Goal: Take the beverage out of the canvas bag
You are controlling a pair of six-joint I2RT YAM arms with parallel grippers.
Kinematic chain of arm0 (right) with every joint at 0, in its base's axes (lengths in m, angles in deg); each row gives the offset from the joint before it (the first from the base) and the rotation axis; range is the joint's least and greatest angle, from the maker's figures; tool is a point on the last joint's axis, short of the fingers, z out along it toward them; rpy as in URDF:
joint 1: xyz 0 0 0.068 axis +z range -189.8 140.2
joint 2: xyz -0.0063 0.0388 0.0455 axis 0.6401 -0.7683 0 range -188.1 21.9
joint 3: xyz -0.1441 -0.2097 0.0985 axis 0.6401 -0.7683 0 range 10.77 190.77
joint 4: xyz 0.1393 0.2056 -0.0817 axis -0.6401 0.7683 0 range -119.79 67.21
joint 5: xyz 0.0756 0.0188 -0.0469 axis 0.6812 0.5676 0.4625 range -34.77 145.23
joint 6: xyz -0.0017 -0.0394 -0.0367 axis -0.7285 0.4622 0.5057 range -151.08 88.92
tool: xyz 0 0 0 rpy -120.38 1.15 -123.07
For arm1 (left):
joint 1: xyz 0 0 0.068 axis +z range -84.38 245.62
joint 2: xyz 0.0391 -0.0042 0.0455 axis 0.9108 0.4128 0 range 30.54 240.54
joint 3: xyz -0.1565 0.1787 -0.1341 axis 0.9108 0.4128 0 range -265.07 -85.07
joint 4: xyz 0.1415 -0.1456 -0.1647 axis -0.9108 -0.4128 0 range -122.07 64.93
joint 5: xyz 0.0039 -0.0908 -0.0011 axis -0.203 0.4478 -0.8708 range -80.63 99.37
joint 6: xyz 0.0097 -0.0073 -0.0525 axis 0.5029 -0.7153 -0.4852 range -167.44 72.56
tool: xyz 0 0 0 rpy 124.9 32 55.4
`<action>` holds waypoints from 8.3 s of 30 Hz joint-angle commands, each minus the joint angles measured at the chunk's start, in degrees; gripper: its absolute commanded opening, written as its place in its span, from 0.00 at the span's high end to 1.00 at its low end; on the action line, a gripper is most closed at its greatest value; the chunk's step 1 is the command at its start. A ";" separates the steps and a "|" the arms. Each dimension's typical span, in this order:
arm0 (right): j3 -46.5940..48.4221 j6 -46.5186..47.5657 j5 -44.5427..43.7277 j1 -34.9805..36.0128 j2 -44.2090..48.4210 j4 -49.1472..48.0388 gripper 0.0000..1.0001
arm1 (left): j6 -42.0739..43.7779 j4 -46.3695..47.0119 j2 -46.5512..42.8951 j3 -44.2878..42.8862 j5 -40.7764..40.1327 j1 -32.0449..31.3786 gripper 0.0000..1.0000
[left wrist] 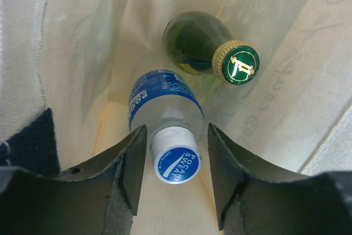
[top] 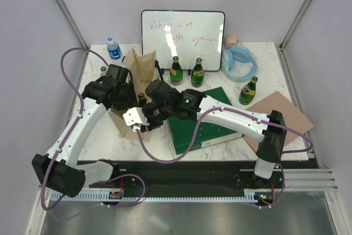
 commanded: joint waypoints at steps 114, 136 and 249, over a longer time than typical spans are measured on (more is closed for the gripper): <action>7.54 -18.26 8.44 -17.95 5.18 -2.03 0.02 | 16.88 35.33 5.14 -3.94 -10.37 32.19 0.98; 13.95 -32.75 9.41 -15.84 -2.54 -5.99 0.02 | 15.92 31.74 6.38 -6.67 -6.68 33.07 0.21; 44.64 -41.47 -0.26 -22.43 -1.85 -11.44 1.00 | 6.16 14.77 -24.21 15.83 29.27 32.98 0.13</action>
